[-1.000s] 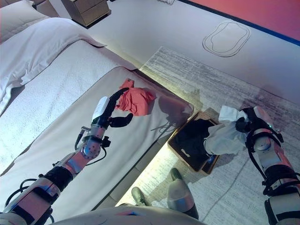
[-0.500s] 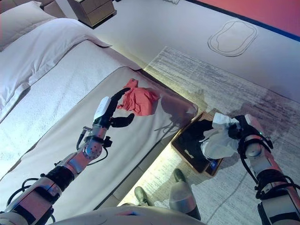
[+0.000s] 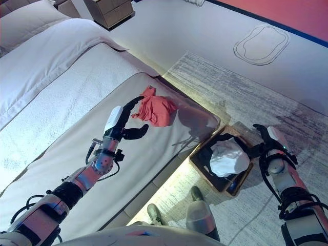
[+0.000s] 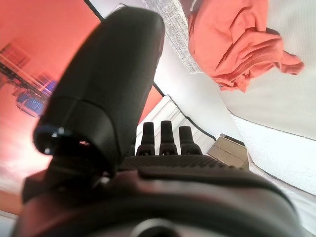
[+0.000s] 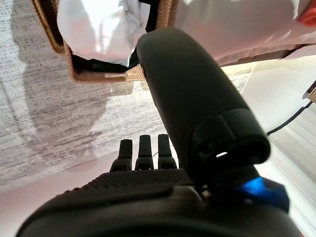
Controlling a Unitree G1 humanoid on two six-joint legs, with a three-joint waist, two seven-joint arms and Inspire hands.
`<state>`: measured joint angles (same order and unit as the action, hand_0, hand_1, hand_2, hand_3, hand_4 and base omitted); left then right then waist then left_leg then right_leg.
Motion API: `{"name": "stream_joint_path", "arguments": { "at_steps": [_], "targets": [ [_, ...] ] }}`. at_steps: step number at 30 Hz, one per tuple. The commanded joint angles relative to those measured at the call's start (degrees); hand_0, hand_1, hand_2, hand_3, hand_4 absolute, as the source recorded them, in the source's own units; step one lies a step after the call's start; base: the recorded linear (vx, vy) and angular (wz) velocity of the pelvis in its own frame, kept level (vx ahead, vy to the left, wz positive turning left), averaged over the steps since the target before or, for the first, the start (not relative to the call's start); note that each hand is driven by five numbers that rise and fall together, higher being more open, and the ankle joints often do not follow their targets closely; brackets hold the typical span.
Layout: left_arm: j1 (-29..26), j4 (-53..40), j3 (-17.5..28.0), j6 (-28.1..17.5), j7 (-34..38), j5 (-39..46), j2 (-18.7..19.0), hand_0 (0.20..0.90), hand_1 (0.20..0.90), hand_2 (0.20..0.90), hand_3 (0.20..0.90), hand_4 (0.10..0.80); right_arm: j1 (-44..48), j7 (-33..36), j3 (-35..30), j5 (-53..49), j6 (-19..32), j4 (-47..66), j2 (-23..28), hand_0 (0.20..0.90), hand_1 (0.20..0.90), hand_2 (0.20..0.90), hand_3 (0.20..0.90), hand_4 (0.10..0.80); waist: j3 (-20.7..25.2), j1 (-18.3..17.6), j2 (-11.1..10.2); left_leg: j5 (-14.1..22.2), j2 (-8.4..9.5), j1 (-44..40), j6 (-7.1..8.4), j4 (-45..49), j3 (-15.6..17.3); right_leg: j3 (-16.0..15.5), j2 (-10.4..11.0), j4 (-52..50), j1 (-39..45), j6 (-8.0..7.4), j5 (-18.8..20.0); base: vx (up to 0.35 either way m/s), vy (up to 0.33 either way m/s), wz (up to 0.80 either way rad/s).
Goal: Pick up the clothes from the bed and place them into the basket
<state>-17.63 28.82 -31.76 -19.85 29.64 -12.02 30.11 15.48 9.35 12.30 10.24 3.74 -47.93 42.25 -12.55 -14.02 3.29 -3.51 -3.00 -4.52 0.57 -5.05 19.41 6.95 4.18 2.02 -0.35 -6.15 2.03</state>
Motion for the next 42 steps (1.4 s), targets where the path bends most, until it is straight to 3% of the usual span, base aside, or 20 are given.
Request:
{"name": "stream_joint_path", "arguments": {
  "at_steps": [1, 11, 17, 22, 25, 28, 33, 42],
  "targets": [
    [-4.4, 0.1, 1.5, -3.0, 3.2, -1.5, 1.0, 0.9, 0.9, 0.9, 0.9, 0.8, 3.1, 3.0, 0.4, 0.2, 1.4, 1.8, 1.3, 0.9, 0.9, 0.9, 0.9, 0.8, 2.5, 1.6, -2.7, 11.1, -1.5, -1.3, 0.38, 6.4, -1.5, -1.4, -1.4, -3.3, -4.3, -0.95, -0.2, 0.004, -0.01, 0.03],
    [-4.4, -0.4, 1.6, -2.5, 4.0, -1.3, 1.3, 0.9, 0.9, 0.9, 0.9, 0.8, 7.3, 7.3, 0.8, -0.1, -1.6, 6.8, 4.1, 0.9, 0.9, 0.9, 0.9, 0.8, 2.0, 3.4, -2.9, 10.4, -1.59, -0.9, 0.9, 6.4, -3.5, -3.4, -1.2, -4.4, -3.7, -0.15, -1.1, 0.007, -0.016, 0.07],
    [-5.9, -0.2, 1.9, -2.4, 5.2, -0.1, 1.2, 0.9, 0.9, 0.9, 0.9, 0.8, 20.3, 7.6, 5.7, -0.6, -6.4, 11.5, 8.1, 0.9, 0.9, 0.9, 0.9, 0.8, -0.1, 5.7, -2.7, 10.5, -0.97, 1.9, 1.32, 8.7, -6.7, -5.3, -0.9, -6.7, -4.9, 0.84, -2.7, -0.019, -0.02, 0.12],
    [-6.8, -3.3, 3.4, -4.3, 6.4, 0.2, 1.4, 0.9, 0.9, 0.9, 0.9, 0.8, 35.7, 5.1, 11.0, -1.8, -5.4, 7.6, 13.5, 0.9, 0.9, 0.9, 0.9, 0.8, -4.4, 8.6, 0.2, 10.8, 0.38, 7.5, 2.1, 13.1, -9.9, -8.4, 0.4, -10.8, -9.4, 2.65, -4.9, -0.131, 0.064, 0.27],
    [-7.1, -5.6, 4.6, -5.2, 6.8, 1.8, 3.0, 0.9, 0.9, 0.9, 0.9, 0.8, 45.1, 5.8, 16.5, -3.5, -6.0, 5.8, 15.1, 0.9, 0.9, 0.9, 0.9, 0.8, -8.6, 10.7, 1.4, 12.2, 1.45, 14.5, 1.92, 21.3, -12.0, -11.7, 1.7, -18.9, -15.1, 4.4, -7.8, -0.153, 0.019, 0.3],
    [-7.5, -7.3, 5.1, -5.0, 6.3, 2.2, 4.3, 0.9, 0.9, 0.9, 0.9, 0.8, 50.7, 7.2, 20.1, -5.2, -7.0, 4.7, 14.9, 0.9, 0.9, 0.9, 0.9, 0.8, -10.9, 12.4, 1.7, 13.6, 2.38, 19.8, 1.24, 27.1, -13.5, -13.3, 2.5, -24.6, -19.5, 5.47, -9.8, -0.1, -0.069, 0.37],
    [-5.8, -11.9, 5.8, -6.3, 4.1, 2.1, 6.1, 0.9, 0.9, 0.9, 0.9, 0.8, 56.9, 7.4, 23.0, -5.4, -9.4, 2.8, 13.4, 0.9, 0.9, 0.9, 0.9, 0.8, -14.6, 15.4, 3.1, 14.5, 5.43, 28.1, 0.04, 34.7, -16.9, -14.5, 3.1, -34.4, -26.5, 7.06, -12.7, -0.045, -0.06, 0.43],
    [-3.4, -16.4, 8.1, -7.1, 2.4, 6.8, 7.8, 0.9, 0.9, 0.9, 0.9, 0.8, 58.1, 8.7, 20.8, -11.7, -10.0, -0.2, 10.2, 0.9, 0.9, 0.9, 0.9, 0.8, -17.2, 18.4, 4.4, 15.6, 6.96, 37.5, -0.8, 44.2, -18.8, -15.9, 3.1, -47.4, -34.1, 9.63, -17.9, 0.019, -0.056, 0.22]
  ]
}}
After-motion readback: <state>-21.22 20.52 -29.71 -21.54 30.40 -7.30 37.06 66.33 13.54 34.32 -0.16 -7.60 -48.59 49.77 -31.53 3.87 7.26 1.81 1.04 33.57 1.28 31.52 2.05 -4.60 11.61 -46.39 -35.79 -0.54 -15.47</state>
